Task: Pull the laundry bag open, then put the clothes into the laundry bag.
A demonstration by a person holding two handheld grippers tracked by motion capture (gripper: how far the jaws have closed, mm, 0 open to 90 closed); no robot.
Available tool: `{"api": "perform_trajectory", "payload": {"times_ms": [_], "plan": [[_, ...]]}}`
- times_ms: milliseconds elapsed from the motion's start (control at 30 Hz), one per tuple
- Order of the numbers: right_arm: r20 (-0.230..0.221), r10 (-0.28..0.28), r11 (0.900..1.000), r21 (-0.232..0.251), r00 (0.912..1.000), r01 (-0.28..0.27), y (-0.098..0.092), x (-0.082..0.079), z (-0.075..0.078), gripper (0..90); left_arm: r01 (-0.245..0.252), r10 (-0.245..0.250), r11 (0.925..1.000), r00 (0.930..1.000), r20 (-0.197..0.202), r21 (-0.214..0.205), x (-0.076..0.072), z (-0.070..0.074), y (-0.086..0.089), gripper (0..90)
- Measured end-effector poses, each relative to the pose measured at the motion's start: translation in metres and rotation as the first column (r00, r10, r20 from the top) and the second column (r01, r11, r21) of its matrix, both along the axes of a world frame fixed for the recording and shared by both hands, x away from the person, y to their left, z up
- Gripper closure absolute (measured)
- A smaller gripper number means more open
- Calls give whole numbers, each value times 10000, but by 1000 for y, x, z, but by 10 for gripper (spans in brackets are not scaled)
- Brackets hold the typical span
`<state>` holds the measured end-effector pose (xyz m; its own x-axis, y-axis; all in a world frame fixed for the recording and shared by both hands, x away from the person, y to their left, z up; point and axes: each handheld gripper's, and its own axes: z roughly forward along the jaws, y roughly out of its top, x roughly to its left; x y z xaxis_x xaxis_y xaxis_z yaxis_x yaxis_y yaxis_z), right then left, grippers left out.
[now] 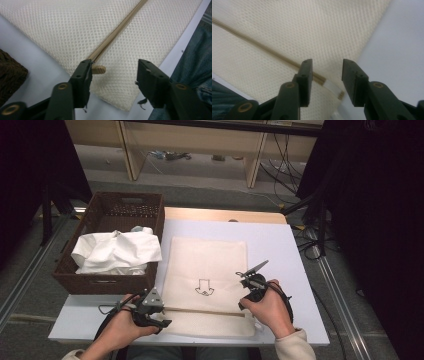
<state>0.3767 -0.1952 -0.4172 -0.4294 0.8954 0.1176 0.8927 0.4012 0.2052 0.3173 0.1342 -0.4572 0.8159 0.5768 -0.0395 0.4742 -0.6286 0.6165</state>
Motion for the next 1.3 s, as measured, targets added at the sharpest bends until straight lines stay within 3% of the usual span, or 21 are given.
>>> {"api": "perform_trajectory", "payload": {"times_ms": [33,100,133,167,233,267,367,400,433,600,700,800,900,1033,1067,1167,1200,1267,1300], "plan": [[179,-49,10000,-58,9998,50,2,0,0,599,-13,14,9997,10000,30,-257,-2,0,0,410],[515,127,9998,143,9986,-134,4,1,0,574,200,-170,9978,9987,481,-630,-5,-1,3,347],[501,107,9989,458,9987,-130,6,1,0,561,281,-239,9967,9981,563,-760,-6,-1,4,321],[847,323,9977,565,9959,-372,6,1,-1,550,349,-282,9948,9971,714,-955,-7,-1,5,302],[865,202,9969,742,9960,-267,10,1,-1,539,262,-150,9945,9939,1090,-1014,-10,-1,8,258],[1024,532,9959,680,9933,-604,9,3,-2,538,267,-127,9928,9928,1188,-1167,-12,-1,10,247],[1168,610,9937,863,9913,-714,11,5,-2,530,163,6,9927,9901,1403,-1193,-15,-2,14,213],[1095,514,9936,941,9927,-618,12,4,-1,530,121,78,9899,9902,1393,-1415,-16,-3,15,210],[1325,597,9929,944,9894,-725,12,4,-1,528,116,90,9889,9905,1370,-1484,-17,-3,16,208],[1443,789,9916,908,9864,-926,13,4,-3,517,261,-23,9849,9904,1380,-1710,-19,-4,16,232],[1391,591,9939,841,9885,-713,14,3,-2,516,234,6,9851,9902,1395,-1705,-19,-4,15,230],[1488,1004,9890,934,9838,-1151,13,5,-1,516,193,51,9854,9898,1422,-1692,-19,-4,16,229],[1548,749,9922,875,9851,-892,15,3,-1,516,131,119,9865,9885,1508,-1635,-18,-3,17,227],[1621,891,9895,982,9827,-1059,16,2,-1,521,22,239,9866,9871,1582,-1631,-18,-3,18,222],[1691,970,9884,993,9808,-1148,16,3,0,524,4,285,9837,9870,1579,-1796,-17,-3,18,221],[1768,1137,9862,989,9777,-1326,17,3,-1,567,-144,445,9833,9857,1627,-1817,-17,-2,19,221],[1849,1236,9878,705,9750,-1386,17,2,-1,587,-137,460,9807,9857,1620,-1950,-16,-2,19,222],[1893,1361,9834,933,9725,-1557,19,2,-2,626,-197,541,9786,9850,1637,-2048,-16,-2,19,225],[1761,1494,9819,898,9730,-1670,20,2,-3,651,-152,456,9833,9853,1648,-1816,-16,-1,20,226]]}}
